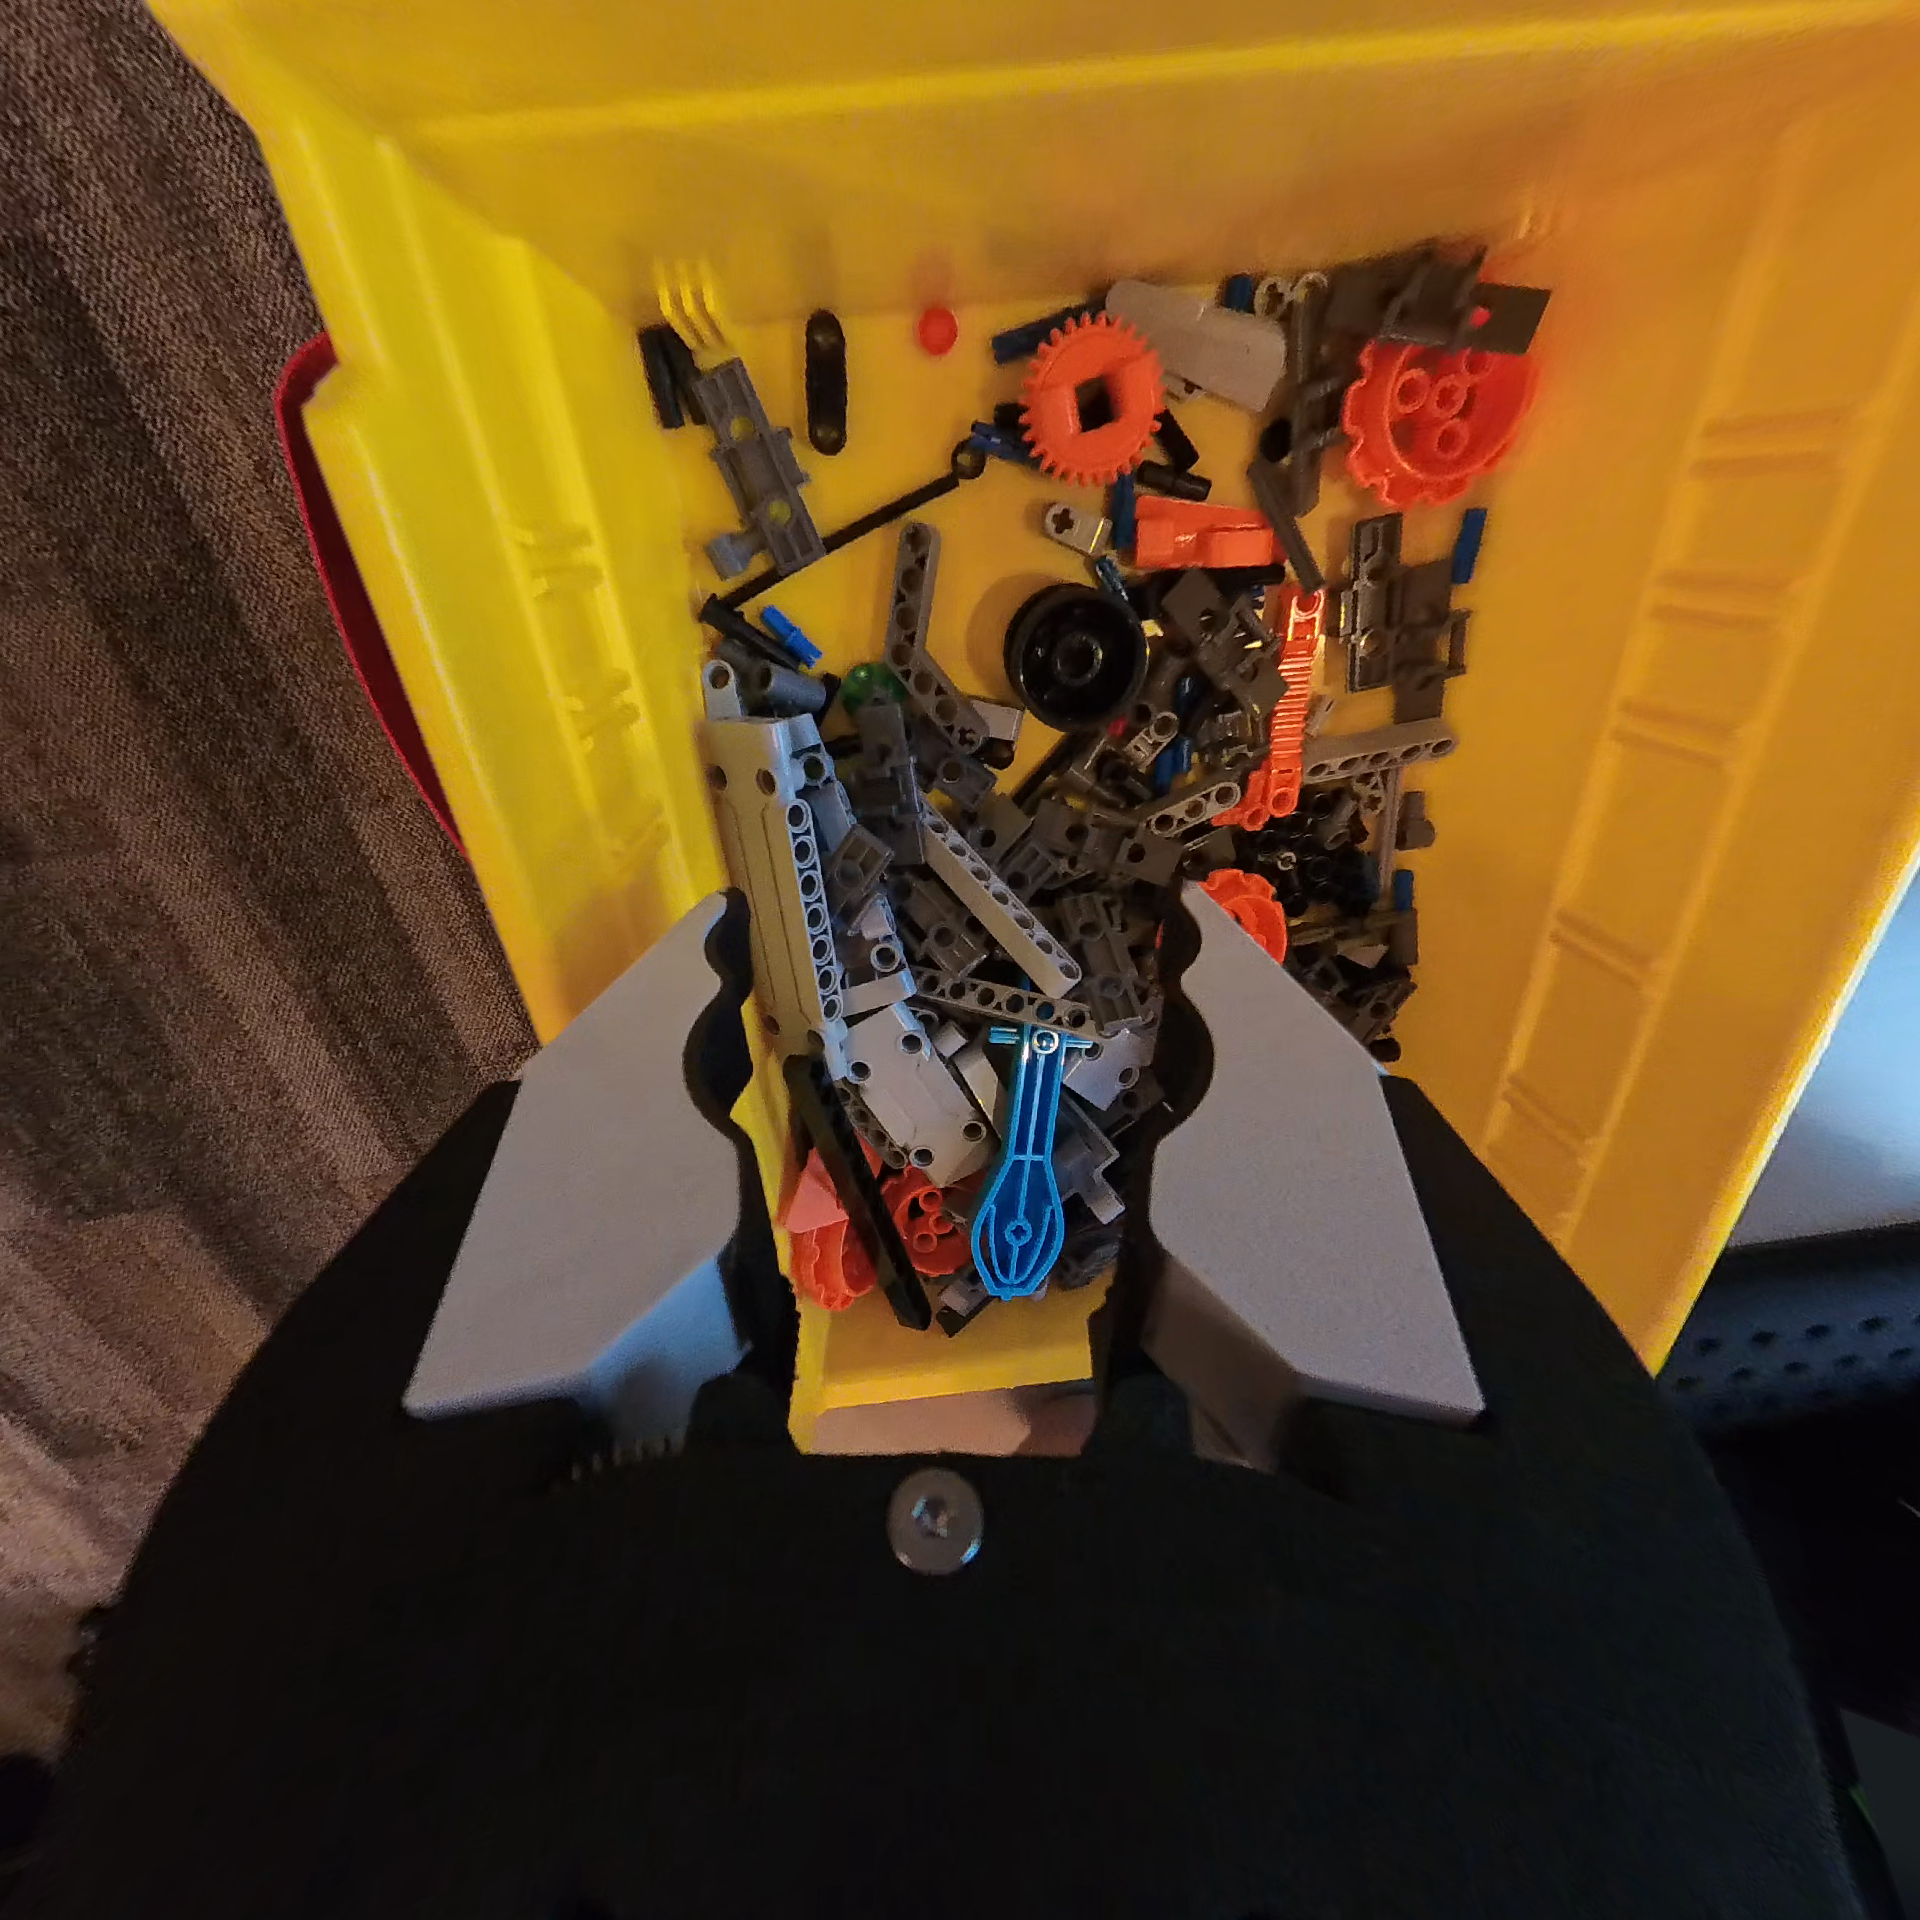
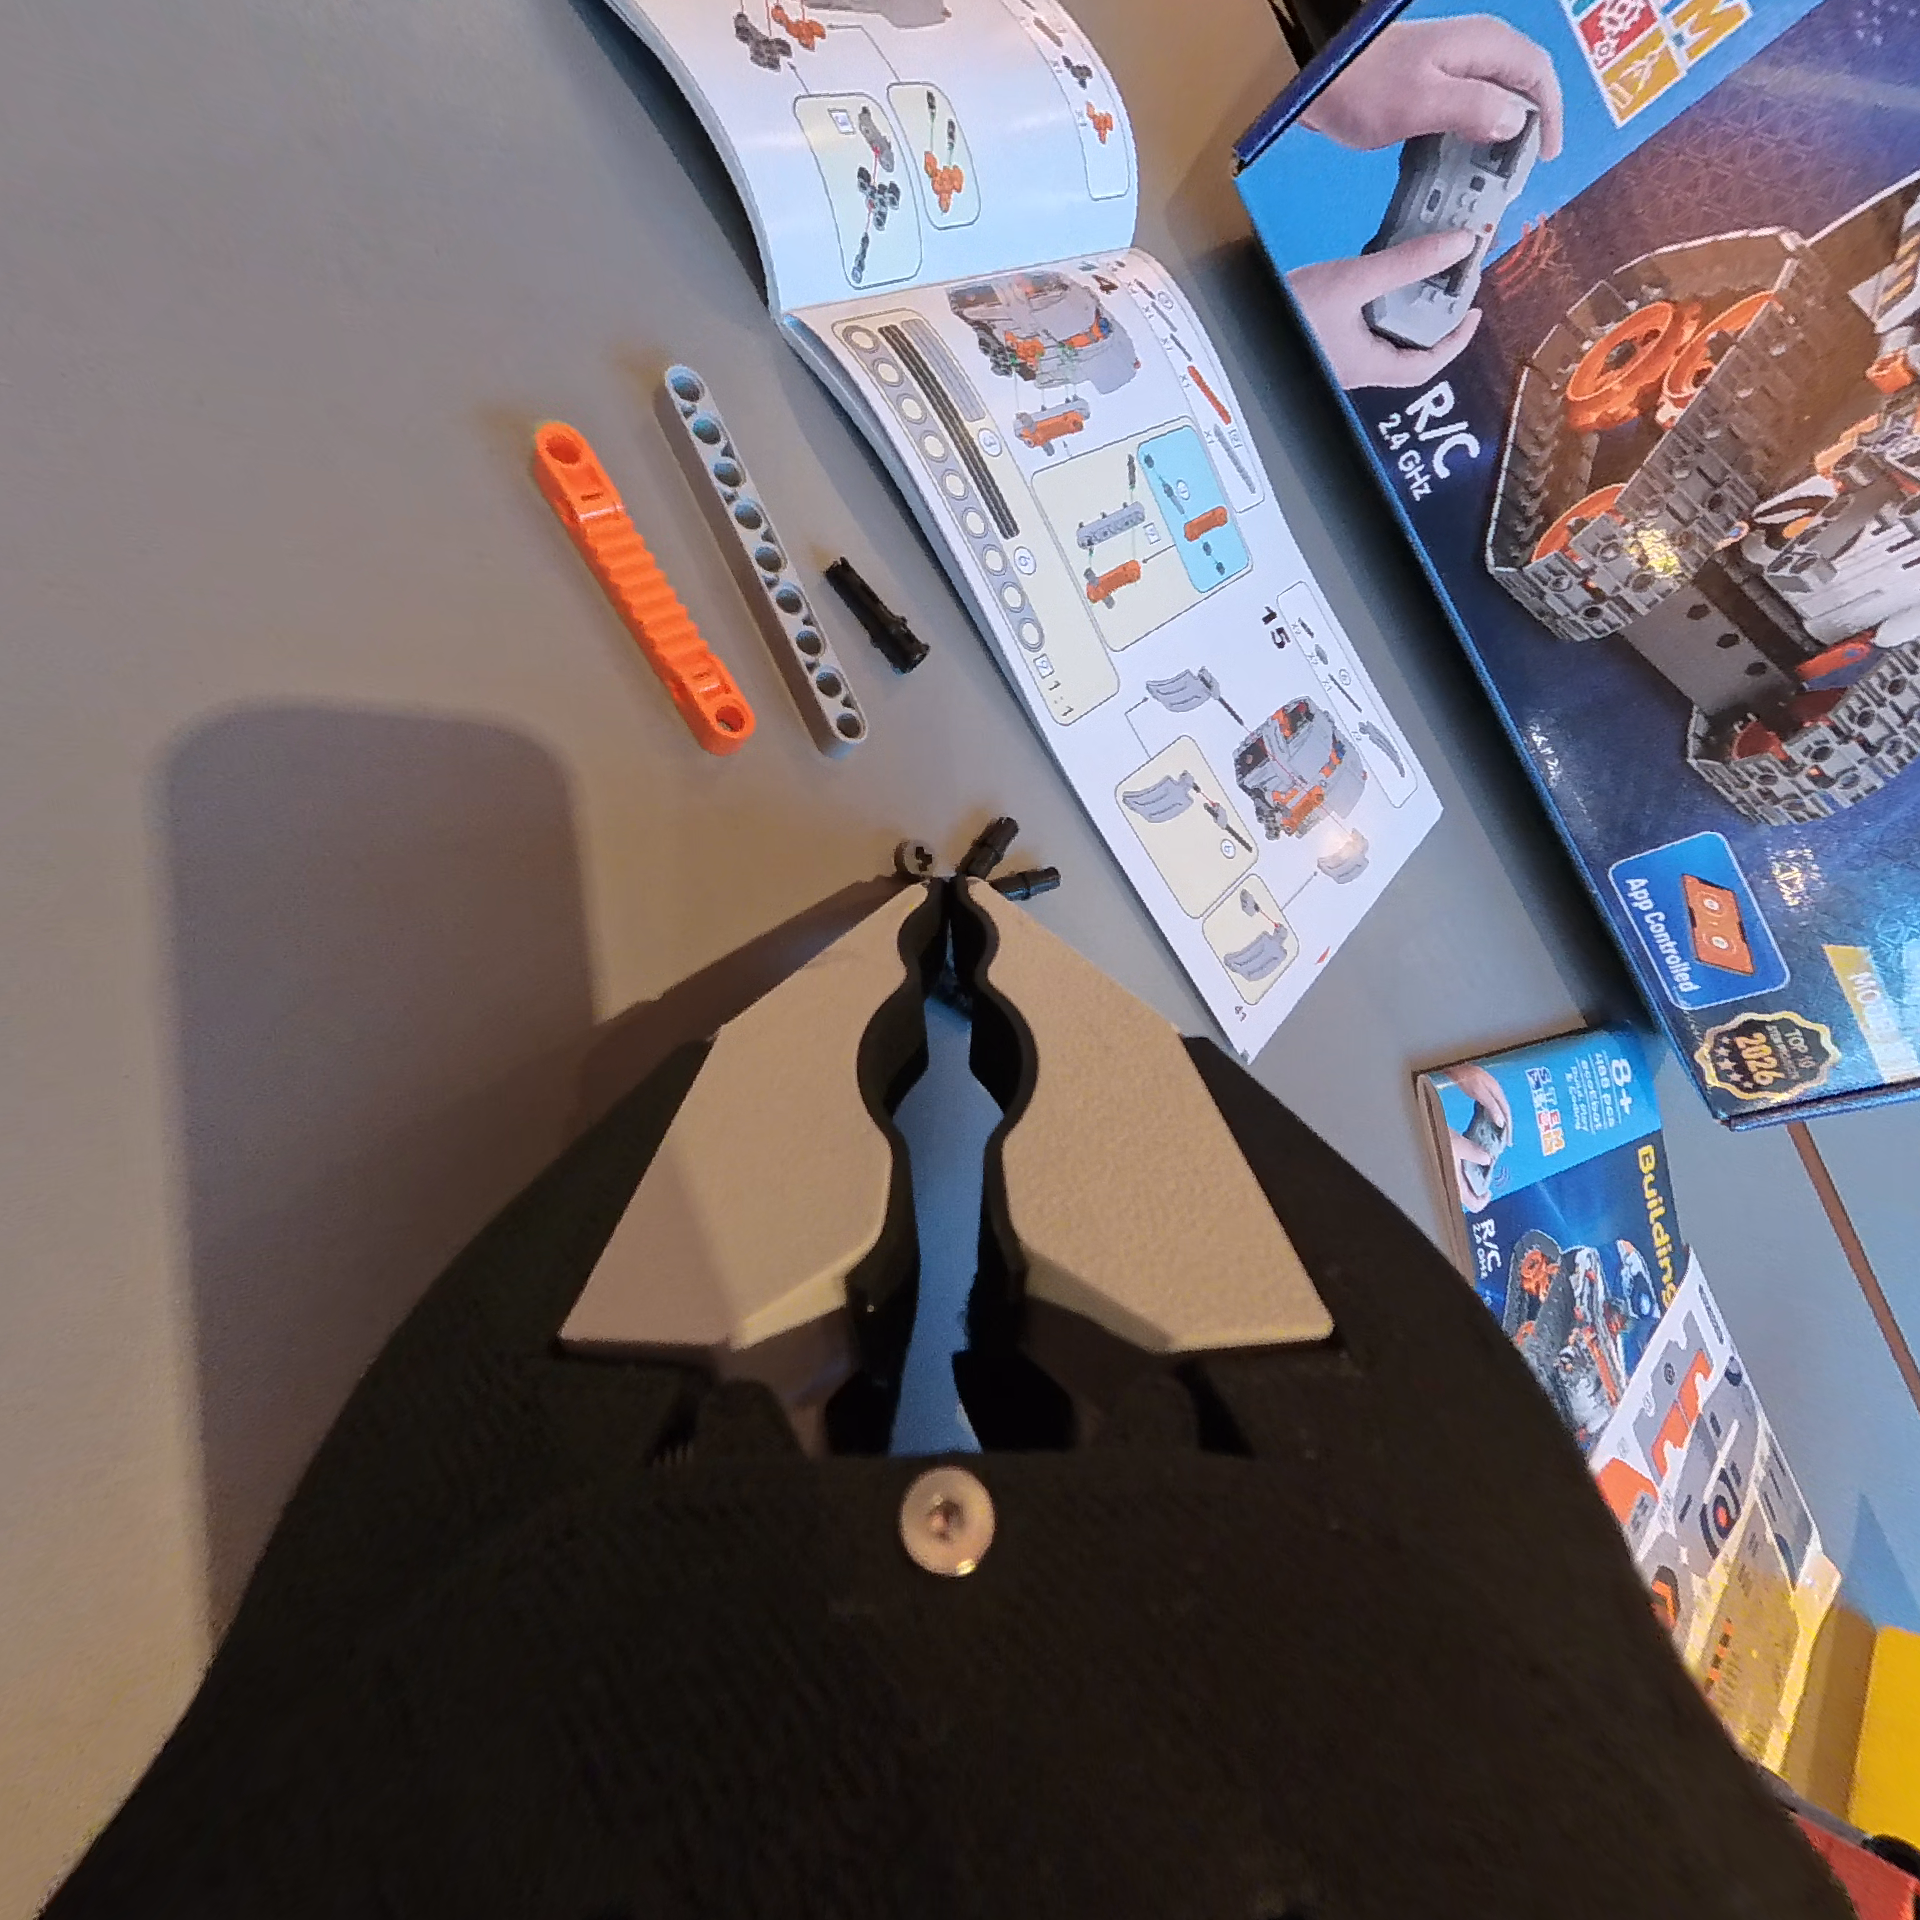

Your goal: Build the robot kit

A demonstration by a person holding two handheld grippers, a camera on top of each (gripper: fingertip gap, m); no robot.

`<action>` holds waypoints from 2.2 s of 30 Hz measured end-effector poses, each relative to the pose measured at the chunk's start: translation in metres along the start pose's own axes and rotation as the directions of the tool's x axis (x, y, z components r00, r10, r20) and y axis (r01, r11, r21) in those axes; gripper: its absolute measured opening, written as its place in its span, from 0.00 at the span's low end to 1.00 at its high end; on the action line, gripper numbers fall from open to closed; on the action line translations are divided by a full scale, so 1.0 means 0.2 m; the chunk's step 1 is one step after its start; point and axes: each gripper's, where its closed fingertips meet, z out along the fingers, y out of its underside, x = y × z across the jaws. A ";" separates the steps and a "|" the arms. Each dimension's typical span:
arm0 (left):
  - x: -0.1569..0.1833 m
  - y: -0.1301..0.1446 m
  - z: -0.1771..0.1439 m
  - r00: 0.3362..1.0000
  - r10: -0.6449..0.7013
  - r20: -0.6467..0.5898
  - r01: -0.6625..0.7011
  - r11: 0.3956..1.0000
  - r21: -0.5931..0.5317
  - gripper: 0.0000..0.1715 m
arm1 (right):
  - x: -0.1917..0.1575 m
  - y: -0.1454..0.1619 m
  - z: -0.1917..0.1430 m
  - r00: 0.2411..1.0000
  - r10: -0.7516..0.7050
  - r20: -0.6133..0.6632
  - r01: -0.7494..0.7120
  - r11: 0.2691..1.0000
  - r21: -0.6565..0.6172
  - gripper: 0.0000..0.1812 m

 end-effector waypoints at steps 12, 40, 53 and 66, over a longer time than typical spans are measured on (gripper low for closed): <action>-0.03 0.07 0.16 0.998 -0.058 0.037 0.064 0.985 -0.162 0.46 | -0.02 -0.01 0.00 1.000 -0.024 0.009 0.024 1.000 0.002 0.00; 0.19 -0.10 0.25 0.990 0.071 -0.124 -0.085 0.990 -0.114 0.36 | -0.02 -0.02 0.01 1.000 -0.010 0.015 0.009 1.000 0.017 0.00; 0.39 -0.11 0.14 0.936 0.123 -0.330 -0.144 0.989 -0.039 0.18 | -0.02 -0.02 0.01 1.000 -0.002 0.017 0.002 1.000 0.021 0.00; 0.03 0.05 0.15 0.988 -0.095 -0.125 0.072 0.982 -0.174 0.36 | -0.02 -0.02 0.01 1.000 -0.013 0.012 0.012 1.000 0.016 0.00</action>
